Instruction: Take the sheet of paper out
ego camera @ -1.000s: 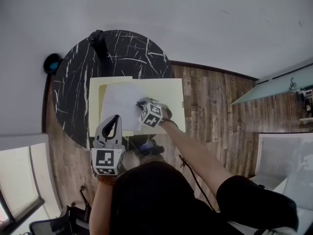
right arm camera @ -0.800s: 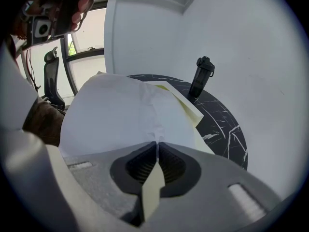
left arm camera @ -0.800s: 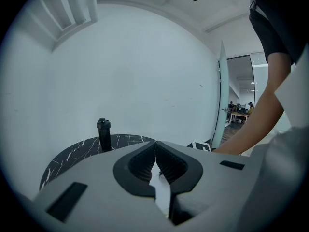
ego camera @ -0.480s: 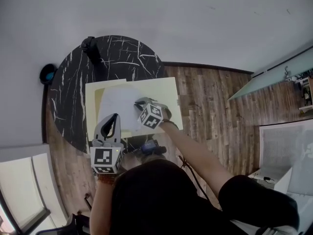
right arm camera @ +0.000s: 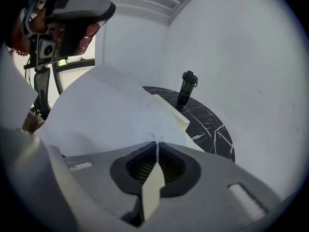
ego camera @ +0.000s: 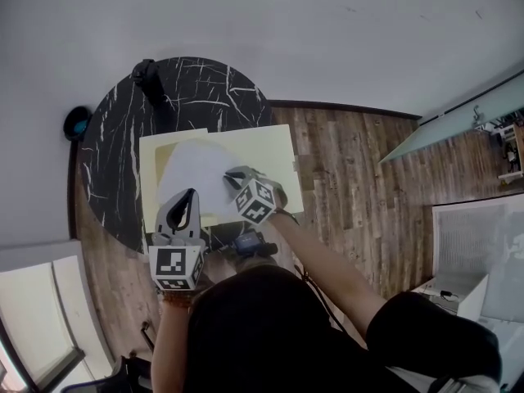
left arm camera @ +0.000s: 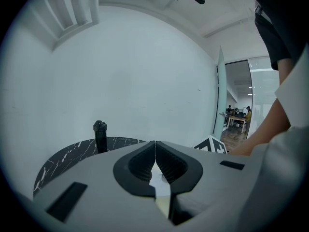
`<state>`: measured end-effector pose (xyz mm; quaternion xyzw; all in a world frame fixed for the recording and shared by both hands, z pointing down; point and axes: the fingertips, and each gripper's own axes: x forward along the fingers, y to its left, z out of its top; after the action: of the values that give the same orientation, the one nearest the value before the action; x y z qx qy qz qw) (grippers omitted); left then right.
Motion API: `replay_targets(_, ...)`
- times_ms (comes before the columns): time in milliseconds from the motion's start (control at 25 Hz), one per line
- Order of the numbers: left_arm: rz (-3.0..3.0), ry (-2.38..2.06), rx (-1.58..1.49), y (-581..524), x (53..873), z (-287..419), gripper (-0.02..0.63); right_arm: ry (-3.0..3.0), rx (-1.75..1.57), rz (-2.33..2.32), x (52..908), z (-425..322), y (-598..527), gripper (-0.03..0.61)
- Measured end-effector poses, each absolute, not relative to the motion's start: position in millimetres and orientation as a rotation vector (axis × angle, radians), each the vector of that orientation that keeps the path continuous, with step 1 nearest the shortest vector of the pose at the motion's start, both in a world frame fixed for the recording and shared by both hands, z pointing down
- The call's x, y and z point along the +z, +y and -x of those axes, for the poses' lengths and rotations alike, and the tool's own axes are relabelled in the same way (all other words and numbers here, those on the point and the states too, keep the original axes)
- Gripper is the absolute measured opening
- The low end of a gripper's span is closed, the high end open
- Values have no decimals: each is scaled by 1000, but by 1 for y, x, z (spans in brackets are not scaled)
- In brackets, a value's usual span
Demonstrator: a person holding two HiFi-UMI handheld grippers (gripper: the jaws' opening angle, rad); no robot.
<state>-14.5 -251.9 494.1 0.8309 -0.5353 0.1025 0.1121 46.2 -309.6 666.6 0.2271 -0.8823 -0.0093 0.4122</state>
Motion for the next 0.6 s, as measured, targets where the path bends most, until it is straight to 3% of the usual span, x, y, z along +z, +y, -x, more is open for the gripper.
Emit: replay_targets(600,-2392,-1572,242,-224,493,40,8,-2208,40,-773,640,-48,-288,9)
